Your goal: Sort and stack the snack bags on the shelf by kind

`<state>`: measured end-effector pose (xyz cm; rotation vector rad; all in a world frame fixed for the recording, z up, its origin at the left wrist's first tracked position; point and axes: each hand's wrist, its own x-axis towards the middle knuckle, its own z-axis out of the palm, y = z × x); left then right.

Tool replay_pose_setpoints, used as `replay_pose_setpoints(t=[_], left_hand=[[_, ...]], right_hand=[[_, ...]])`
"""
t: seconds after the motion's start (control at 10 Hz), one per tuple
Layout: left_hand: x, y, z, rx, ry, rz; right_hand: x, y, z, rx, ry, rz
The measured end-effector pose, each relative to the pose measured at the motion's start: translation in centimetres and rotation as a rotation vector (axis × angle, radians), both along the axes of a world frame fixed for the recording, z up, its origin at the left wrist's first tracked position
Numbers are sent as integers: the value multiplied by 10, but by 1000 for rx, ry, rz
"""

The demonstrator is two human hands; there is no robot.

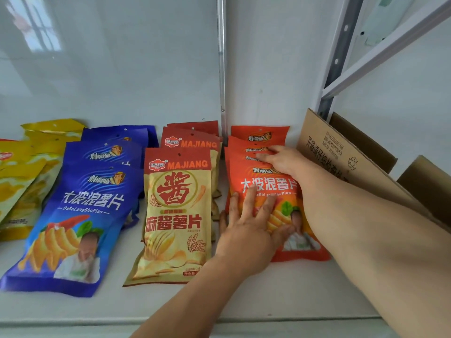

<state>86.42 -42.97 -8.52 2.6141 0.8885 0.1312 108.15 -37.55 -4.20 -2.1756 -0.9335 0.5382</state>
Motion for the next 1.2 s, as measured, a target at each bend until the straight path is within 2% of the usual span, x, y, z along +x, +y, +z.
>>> replay_pose_setpoints(t=[0.3, 0.8, 1.1, 1.2], left_hand=[[0, 2, -2, -26, -32, 6], [2, 2, 16, 75, -85, 69], [1, 18, 47, 86, -232, 65], [0, 28, 59, 137, -404, 100]], right_hand=[[-1, -3, -1, 36, 43, -13], [-15, -16, 26, 11, -283, -89], [-21, -28, 54, 66, -412, -35], [-24, -32, 72, 140, -456, -25]])
